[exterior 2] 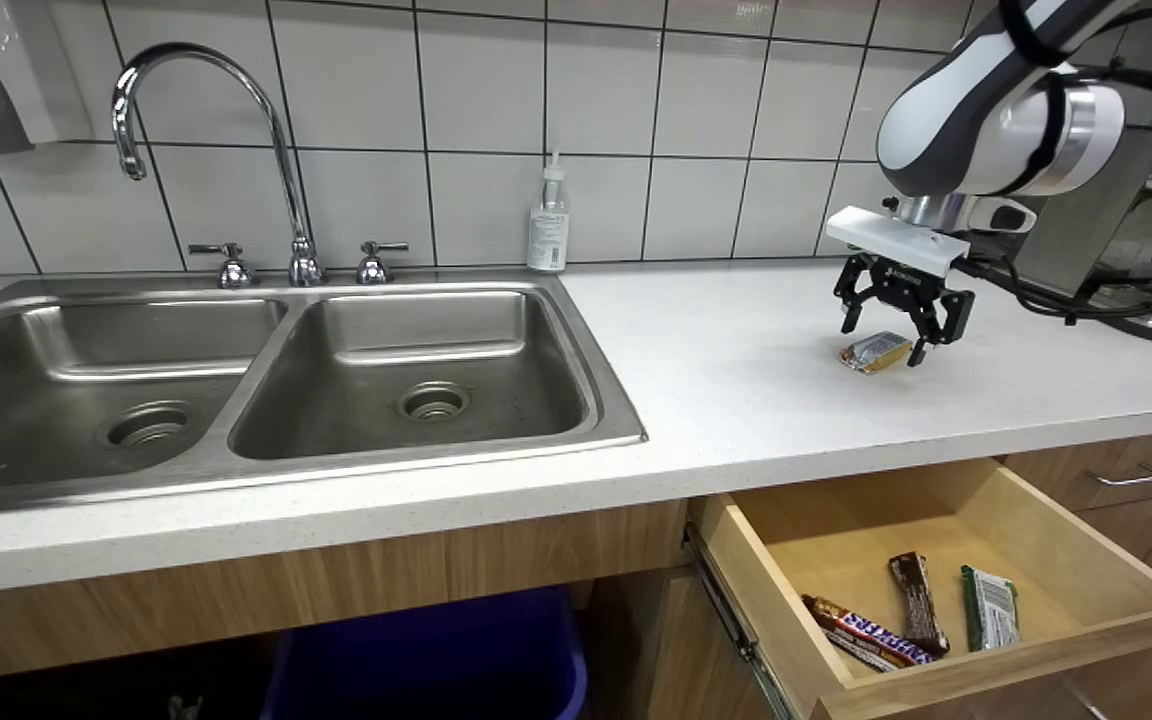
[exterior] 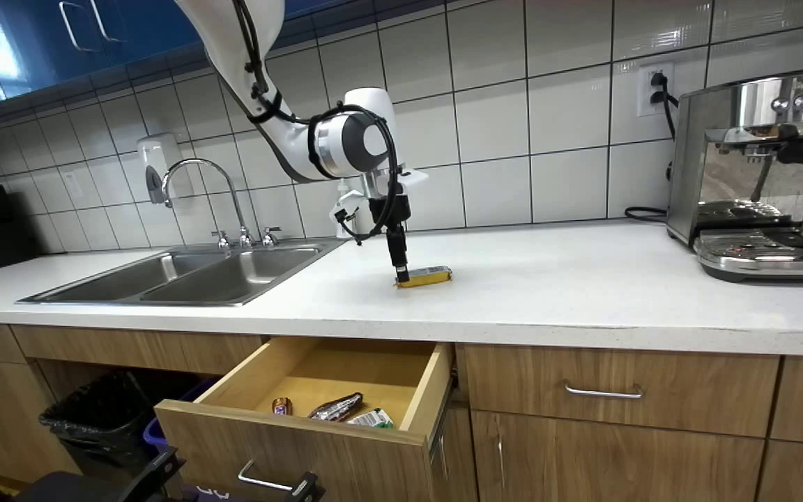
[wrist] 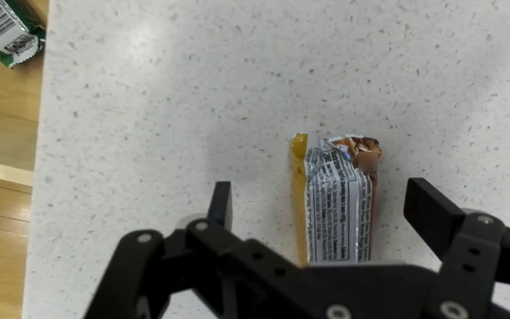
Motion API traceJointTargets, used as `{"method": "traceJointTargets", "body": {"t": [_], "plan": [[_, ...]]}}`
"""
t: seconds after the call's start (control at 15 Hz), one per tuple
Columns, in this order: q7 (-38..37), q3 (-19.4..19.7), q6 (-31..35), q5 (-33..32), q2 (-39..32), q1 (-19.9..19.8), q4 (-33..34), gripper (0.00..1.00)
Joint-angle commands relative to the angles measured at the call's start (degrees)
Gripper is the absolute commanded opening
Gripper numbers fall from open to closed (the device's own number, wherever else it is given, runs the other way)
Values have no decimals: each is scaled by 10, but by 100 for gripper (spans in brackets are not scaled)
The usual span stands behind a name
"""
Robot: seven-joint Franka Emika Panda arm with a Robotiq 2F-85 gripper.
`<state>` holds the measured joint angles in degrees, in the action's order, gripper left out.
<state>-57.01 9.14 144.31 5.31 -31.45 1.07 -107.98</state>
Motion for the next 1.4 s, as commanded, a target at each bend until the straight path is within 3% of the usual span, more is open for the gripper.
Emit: {"method": "traceJointTargets", "body": {"t": [0.0,0.73,0.8,0.87,1.33], "plan": [[9,-5,-36,18,-29,-14,53,100],[11,-6,-68,30,-73,-29,116,100],[11,-5,-69,30,-75,-29,119,84],[11,-5,-70,30,-78,-30,122,74],[14,-6,-78,30,-80,-31,130,20]]}}
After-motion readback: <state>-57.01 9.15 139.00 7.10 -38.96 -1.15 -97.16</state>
